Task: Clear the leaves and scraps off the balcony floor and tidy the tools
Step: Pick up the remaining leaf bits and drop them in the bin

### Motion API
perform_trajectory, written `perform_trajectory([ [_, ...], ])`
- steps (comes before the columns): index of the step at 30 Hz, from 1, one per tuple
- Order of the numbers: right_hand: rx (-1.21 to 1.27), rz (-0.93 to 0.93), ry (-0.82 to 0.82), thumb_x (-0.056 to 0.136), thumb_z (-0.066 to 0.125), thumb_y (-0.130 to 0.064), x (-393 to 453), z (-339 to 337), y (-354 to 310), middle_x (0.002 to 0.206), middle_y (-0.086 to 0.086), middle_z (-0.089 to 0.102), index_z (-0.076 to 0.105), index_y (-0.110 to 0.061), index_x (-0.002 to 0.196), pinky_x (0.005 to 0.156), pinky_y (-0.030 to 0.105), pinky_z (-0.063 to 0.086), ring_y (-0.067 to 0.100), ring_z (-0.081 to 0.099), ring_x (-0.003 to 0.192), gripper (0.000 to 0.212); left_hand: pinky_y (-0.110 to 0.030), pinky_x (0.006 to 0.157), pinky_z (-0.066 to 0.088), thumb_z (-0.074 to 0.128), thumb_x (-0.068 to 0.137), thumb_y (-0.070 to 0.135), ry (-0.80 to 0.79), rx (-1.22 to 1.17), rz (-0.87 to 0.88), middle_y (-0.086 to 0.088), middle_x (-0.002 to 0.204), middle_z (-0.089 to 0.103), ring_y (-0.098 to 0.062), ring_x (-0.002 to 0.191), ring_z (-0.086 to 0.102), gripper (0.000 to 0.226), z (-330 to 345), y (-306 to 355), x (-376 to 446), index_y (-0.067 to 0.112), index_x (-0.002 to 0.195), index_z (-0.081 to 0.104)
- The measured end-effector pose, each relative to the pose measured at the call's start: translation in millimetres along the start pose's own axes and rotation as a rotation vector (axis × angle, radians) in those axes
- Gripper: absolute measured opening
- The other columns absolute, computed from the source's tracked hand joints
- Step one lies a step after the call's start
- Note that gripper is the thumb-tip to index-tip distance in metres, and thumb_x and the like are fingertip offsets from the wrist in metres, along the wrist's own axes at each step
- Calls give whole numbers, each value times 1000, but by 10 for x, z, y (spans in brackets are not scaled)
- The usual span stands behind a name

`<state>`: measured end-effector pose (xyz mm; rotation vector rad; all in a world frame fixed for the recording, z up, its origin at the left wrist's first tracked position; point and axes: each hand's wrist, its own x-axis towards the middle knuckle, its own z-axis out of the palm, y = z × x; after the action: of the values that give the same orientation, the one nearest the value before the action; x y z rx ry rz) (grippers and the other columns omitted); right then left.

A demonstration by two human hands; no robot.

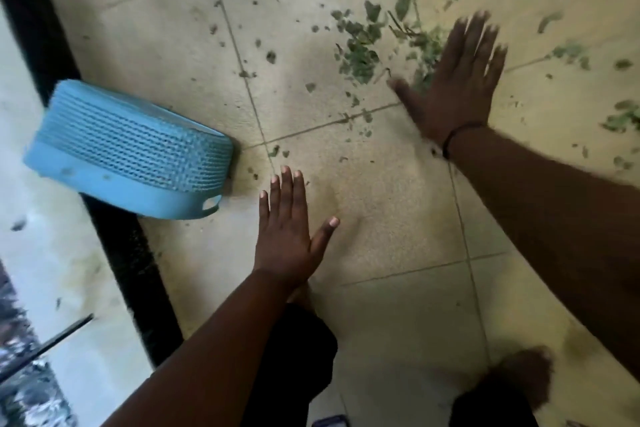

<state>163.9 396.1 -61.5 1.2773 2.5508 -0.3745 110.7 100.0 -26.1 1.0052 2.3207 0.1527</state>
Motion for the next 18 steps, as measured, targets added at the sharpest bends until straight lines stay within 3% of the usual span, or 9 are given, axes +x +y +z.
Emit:
perform_trajectory([
  [2, -60, -116, -166, 85, 18, -82, -472, -102, -112, 161, 20, 1, 3, -4, 154, 117, 51, -4, 37, 4, 148, 106, -35, 120, -9, 21, 96, 66, 26, 2, 29, -11, 161, 0, -21, 149, -4, 85, -276, -5, -143, 7, 154, 0],
  [5, -168, -324, -390, 89, 9, -72, -1263, -307, -311, 154, 23, 29, 34, -1, 147, 112, 51, 12, 42, 31, 140, 95, -46, 120, 4, 26, 97, 62, 75, 22, 52, -17, 160, 17, -31, 149, 12, 77, -828, -79, -354, 10, 153, 14],
  [7, -216, -417, -516, 89, 24, -64, -1663, -389, -384, 140, 23, 50, 56, -1, 133, 104, 52, 23, 43, 49, 127, 83, -50, 118, 7, 36, 95, 55, 157, 71, 62, -18, 159, 24, -33, 147, 16, 73, -1113, -206, -375, 12, 152, 22],
  [9, -272, -463, -643, 81, 35, -55, -1869, -428, -551, 128, 20, 61, 64, -4, 124, 100, 51, 31, 42, 56, 119, 73, -53, 118, 7, 40, 92, 51, 247, 144, 31, -18, 159, 23, -36, 147, 15, 73, -1367, -471, -315, 12, 151, 27],
  [10, -291, -489, -631, 80, 37, -52, -1898, -389, -655, 126, 19, 62, 65, -6, 122, 100, 50, 37, 41, 57, 119, 69, -56, 117, 7, 41, 91, 53, 280, 181, -2, -18, 160, 21, -39, 147, 14, 75, -1445, -628, -253, 12, 152, 27],
  [12, -309, -544, -638, 85, 42, -46, -1862, -303, -869, 141, 19, 50, 55, -9, 134, 105, 51, 36, 41, 44, 133, 63, -63, 114, 6, 43, 88, 60, 270, 257, -82, -17, 162, 14, -43, 147, 10, 82, -1562, -893, -69, 16, 154, 25],
  [15, -374, -719, -725, 98, 42, -39, -1680, -39, -1159, 161, 14, 8, 16, -13, 152, 117, 48, 12, 36, 6, 148, 66, -66, 114, -1, 46, 81, 77, 143, 321, -215, -15, 164, 1, -43, 148, -1, 97, -1623, -1123, 120, 23, 157, 17],
  [18, -403, -789, -692, 99, 41, -39, -1434, 150, -1482, 162, 12, 1, 9, -14, 154, 118, 49, 10, 35, 1, 148, 68, -67, 112, -5, 42, 72, 87, 160, 320, -280, -14, 164, -8, -42, 148, -9, 111, -1531, -1165, 263, 26, 158, 6],
])
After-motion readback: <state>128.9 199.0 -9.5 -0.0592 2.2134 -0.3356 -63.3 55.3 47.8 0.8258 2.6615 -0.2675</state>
